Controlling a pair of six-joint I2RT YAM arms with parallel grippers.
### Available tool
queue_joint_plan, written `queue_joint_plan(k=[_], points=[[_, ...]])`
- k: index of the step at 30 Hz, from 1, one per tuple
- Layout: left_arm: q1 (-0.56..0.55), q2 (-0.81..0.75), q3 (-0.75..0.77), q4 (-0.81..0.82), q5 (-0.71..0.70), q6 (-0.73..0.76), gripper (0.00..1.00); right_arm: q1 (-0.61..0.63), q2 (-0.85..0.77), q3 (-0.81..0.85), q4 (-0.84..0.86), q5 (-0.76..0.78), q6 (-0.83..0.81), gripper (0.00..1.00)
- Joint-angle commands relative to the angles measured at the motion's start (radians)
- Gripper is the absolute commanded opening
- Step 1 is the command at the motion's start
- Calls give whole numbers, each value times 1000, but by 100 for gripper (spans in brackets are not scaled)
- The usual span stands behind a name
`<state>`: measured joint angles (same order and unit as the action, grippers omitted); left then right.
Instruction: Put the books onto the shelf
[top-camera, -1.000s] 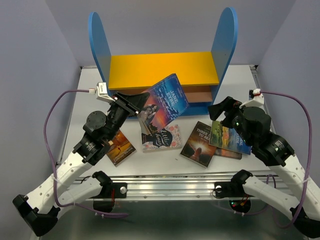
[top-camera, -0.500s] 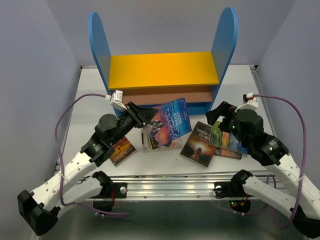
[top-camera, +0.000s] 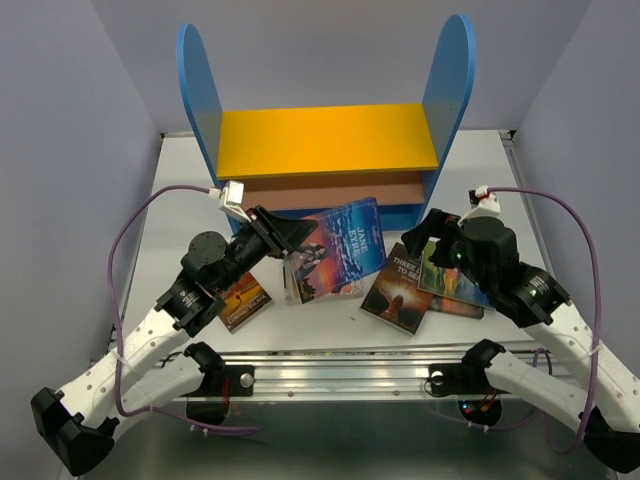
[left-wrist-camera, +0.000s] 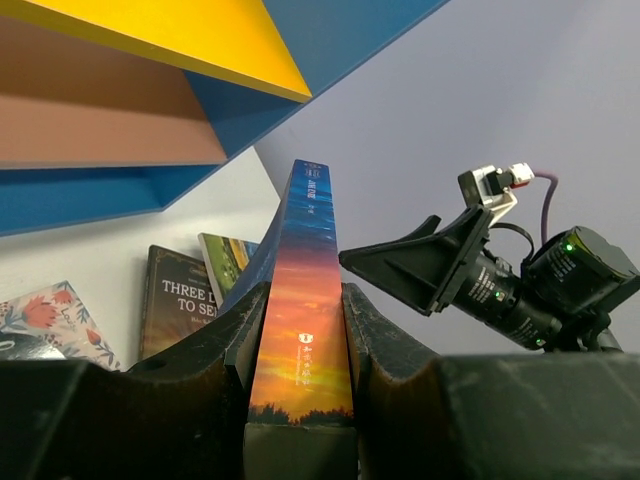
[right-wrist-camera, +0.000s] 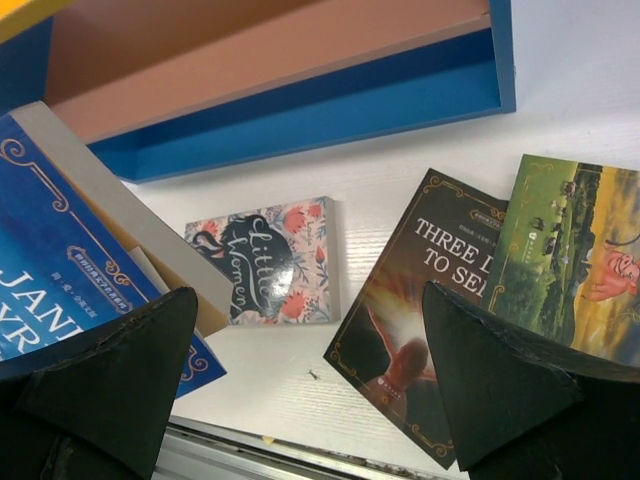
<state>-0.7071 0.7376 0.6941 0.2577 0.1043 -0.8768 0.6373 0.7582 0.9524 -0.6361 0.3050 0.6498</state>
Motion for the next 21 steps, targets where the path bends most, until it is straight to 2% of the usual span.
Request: queue_joint_plan(k=[1, 12, 17, 21], points=[[-5, -15, 2, 236, 57, -51, 0, 9, -17, -23, 12, -14, -6, 100], [-26, -20, -296, 250, 74, -183, 0, 9, -25, -83, -4, 8, 43, 100], [-26, -40, -435, 209, -49, -238, 0, 9, -2, -92, -5, -3, 50, 100], [-26, -67, -452, 111, -129, -255, 0, 9, -2, -104, -5, -14, 60, 100]])
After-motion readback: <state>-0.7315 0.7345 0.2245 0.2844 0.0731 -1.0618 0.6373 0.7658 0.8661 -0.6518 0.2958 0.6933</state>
